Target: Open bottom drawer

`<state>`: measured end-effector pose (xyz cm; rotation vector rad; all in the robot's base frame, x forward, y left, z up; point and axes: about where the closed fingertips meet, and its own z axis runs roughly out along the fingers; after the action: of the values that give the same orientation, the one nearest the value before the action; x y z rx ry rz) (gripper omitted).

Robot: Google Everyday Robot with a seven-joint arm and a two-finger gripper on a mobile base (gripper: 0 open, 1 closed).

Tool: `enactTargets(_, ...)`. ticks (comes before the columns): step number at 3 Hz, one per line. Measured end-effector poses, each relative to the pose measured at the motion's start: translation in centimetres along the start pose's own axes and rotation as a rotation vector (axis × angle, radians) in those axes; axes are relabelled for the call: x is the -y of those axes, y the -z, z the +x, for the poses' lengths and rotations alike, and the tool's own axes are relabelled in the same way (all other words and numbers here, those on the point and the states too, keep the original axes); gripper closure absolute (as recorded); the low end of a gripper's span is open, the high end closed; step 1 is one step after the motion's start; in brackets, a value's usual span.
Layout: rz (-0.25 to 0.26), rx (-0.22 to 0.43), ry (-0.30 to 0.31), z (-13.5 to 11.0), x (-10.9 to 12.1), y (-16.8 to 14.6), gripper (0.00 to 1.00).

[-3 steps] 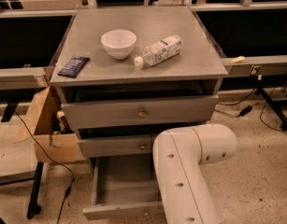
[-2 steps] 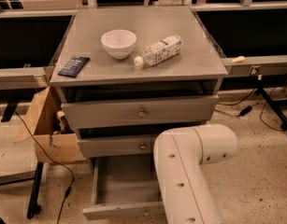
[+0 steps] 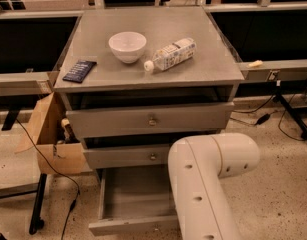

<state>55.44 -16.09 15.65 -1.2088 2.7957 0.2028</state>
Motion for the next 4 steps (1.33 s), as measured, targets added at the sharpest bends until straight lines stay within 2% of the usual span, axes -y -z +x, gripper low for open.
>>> enactTargets(1, 0.055, 0.078, -0.122, 1.4, -0.2, 1.2, 0.65)
enactTargets(2, 0.116, 0.189, -0.291, 2.7, 0.4, 2.9, 0.95)
enactTargets(3, 0.144, 0.248, -0.381, 3.4, 0.9, 4.0, 1.00)
enactTargets(4, 0.153, 0.318, -0.451, 4.0, 1.3, 5.2, 1.00)
